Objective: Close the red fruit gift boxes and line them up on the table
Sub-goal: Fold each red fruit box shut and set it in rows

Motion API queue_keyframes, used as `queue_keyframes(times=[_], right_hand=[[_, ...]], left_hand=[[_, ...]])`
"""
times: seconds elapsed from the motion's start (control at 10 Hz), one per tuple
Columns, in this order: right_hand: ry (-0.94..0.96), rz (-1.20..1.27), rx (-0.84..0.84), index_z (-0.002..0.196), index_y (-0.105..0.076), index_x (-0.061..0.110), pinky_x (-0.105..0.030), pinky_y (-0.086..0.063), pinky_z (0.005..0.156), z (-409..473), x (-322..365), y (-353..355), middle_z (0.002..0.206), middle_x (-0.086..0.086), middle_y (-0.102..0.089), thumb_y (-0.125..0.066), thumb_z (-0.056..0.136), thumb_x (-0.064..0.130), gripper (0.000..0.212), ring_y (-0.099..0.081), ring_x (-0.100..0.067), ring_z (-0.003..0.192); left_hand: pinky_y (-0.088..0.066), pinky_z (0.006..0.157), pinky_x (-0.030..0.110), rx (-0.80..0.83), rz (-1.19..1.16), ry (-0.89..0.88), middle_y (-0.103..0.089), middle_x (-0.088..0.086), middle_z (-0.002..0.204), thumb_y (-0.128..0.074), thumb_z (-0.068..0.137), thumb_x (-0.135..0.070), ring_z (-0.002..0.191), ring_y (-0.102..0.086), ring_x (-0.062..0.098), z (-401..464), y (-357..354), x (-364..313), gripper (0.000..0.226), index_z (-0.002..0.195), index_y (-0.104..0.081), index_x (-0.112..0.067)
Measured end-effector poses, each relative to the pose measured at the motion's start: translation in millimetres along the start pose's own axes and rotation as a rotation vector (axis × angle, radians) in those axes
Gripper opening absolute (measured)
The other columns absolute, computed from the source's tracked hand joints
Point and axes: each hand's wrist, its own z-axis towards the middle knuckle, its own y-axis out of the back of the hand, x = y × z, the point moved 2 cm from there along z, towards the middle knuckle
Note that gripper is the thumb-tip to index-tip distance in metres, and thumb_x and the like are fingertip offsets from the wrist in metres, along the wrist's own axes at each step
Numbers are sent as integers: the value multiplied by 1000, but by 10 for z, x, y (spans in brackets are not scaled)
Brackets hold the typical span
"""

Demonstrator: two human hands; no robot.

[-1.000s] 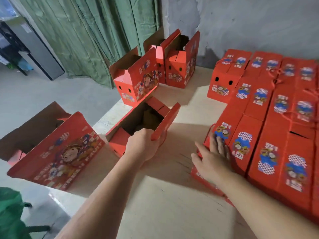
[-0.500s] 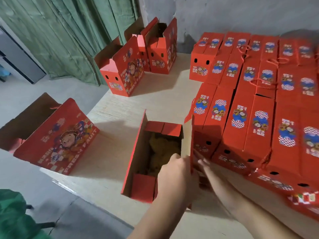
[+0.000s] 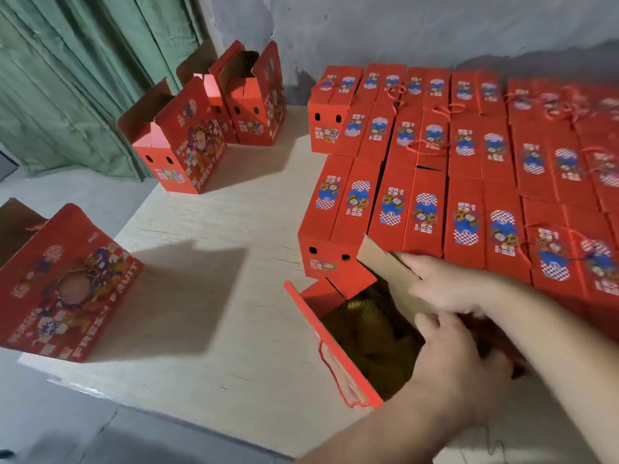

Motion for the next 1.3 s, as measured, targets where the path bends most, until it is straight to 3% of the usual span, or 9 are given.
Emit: queue_keyframes(times=[0.1, 0.2, 0.3, 0.4, 0.5, 0.6, 0.8, 0.9, 1.3], right_hand=[[17, -156, 93, 157, -26, 47, -38, -29, 123, 40, -136, 212, 163, 18, -30, -42, 99, 2, 76, -33, -16, 149], [6, -142, 108, 149, -40, 47, -35, -39, 114, 75, -174, 222, 154, 14, -43, -42, 104, 10, 58, -48, -15, 136], [38, -84, 13, 145, -40, 54, -37, -41, 113, 83, -202, 100, 149, 16, -50, -36, 108, 32, 44, -51, -14, 135], [51, -120, -24, 132, -24, 83, -46, -51, 105, 35, -153, 63, 143, 9, -58, -35, 105, 21, 69, -60, -26, 126], [89, -162, -22, 118, -23, 92, -37, -60, 83, 66, -6, 40, 131, 7, -66, -33, 106, 16, 78, -71, -20, 94], [137, -245, -40, 141, -29, 70, -31, -47, 51, 143, 124, -20, 137, 9, -62, -36, 105, 14, 67, -58, -14, 57], [376, -274, -372, 143, -54, 33, -38, -49, 101, -121, 142, -68, 137, 12, -59, -60, 101, 35, 43, -57, -13, 122], [582, -215, -851, 117, -69, 14, -32, -48, 92, -535, 26, -129, 112, 5, -63, -59, 101, 27, 23, -60, -16, 105], [32, -255, -741, 84, -50, 35, -18, -32, 47, -1084, -532, -598, 72, 13, -52, -29, 91, 78, 48, -51, -3, 56]], left_hand=[[-30, 118, 38, 197, 44, -177, -34, 8, 140, -60, 98, -35, 136, -38, 22, -71, -56, -188, 66, 148, -25, -10], [-50, 101, 28, 165, -68, -484, -70, -6, 112, -55, 103, -23, 105, -62, 4, -216, 384, -246, 14, 114, -64, -21], [-54, 97, 35, -283, -21, -653, -72, -15, 117, -53, 106, -31, 117, -66, 10, -196, 1170, 26, 22, 121, -69, -26], [-53, 99, 45, -543, -21, -452, -74, -9, 117, -49, 95, -58, 116, -66, 12, -118, 1661, 604, 50, 130, -66, -25], [-51, 102, 40, -261, -197, -278, -78, 3, 110, -44, 90, -74, 109, -71, 19, -22, 1523, 1025, 69, 134, -64, -25], [-51, 86, 27, -222, -98, -258, -77, -3, 95, -57, 77, -87, 94, -71, 16, -35, 1347, 1255, 69, 130, -65, -43], [-61, 78, 45, -356, -151, -149, -77, 9, 84, -82, 60, -75, 81, -75, 27, -30, 1243, 1367, 77, 128, -52, -54], [-58, 70, 32, -371, -80, -62, -77, -2, 80, -71, 53, -91, 75, -74, 11, -3, 1176, 1321, 78, 118, -51, -53], [-43, 54, 21, -351, 207, -243, -65, -5, 62, -52, 71, -95, 57, -58, 8, -54, 1289, 1348, 62, 95, -61, -39]])
